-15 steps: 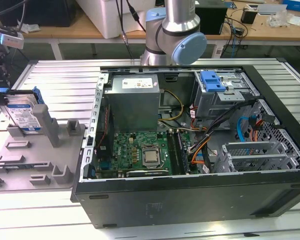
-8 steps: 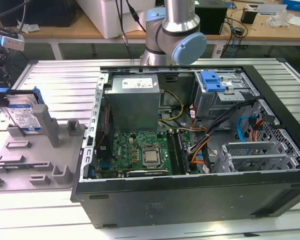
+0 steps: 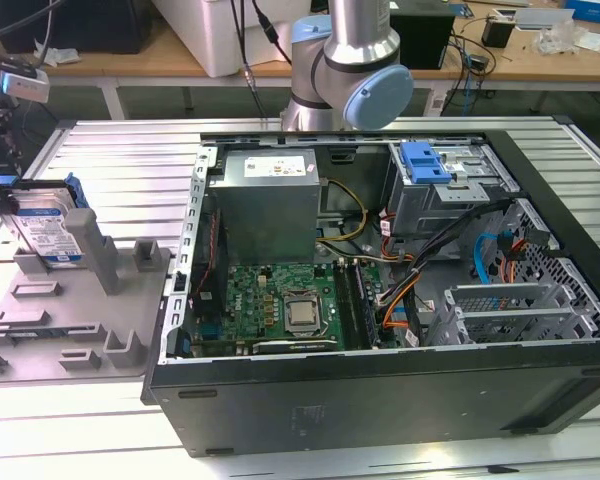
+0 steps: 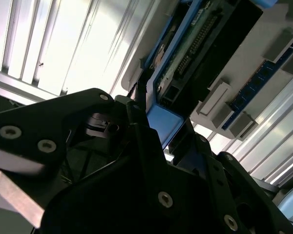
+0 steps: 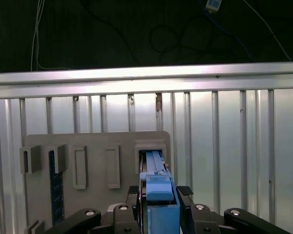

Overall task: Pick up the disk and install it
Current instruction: 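Pick up the disk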

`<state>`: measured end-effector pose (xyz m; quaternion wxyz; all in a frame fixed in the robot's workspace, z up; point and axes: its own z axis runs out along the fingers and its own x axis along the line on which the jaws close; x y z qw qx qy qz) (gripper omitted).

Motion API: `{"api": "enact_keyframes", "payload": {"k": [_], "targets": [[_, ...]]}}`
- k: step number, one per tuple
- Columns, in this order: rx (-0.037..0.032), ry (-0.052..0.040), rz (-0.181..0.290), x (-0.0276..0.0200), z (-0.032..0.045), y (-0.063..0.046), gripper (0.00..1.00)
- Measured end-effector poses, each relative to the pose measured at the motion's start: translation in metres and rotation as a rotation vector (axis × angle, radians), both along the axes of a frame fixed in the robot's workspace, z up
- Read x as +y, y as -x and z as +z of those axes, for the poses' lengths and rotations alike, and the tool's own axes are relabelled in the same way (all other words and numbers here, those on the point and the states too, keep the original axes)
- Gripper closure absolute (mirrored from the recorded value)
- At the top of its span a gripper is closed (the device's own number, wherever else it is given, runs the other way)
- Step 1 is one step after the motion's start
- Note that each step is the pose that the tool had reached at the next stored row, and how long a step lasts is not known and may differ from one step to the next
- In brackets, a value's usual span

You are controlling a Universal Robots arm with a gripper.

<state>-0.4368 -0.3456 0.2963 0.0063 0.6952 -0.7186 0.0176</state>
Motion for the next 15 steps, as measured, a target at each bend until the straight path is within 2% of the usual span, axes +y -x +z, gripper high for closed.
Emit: {"api": "enact_keyframes", "payload": {"k": [9, 10, 15], "targets": [[0.0001, 0.0000, 0.000, 0.0000, -0.0010, 0.0000, 0.56], [0.0001, 0.0000, 0.000, 0.0000, -0.0011, 0.0000, 0.63], [0.0001, 0.0000, 0.000, 0.0000, -0.0011, 0.0000, 0.63]]}}
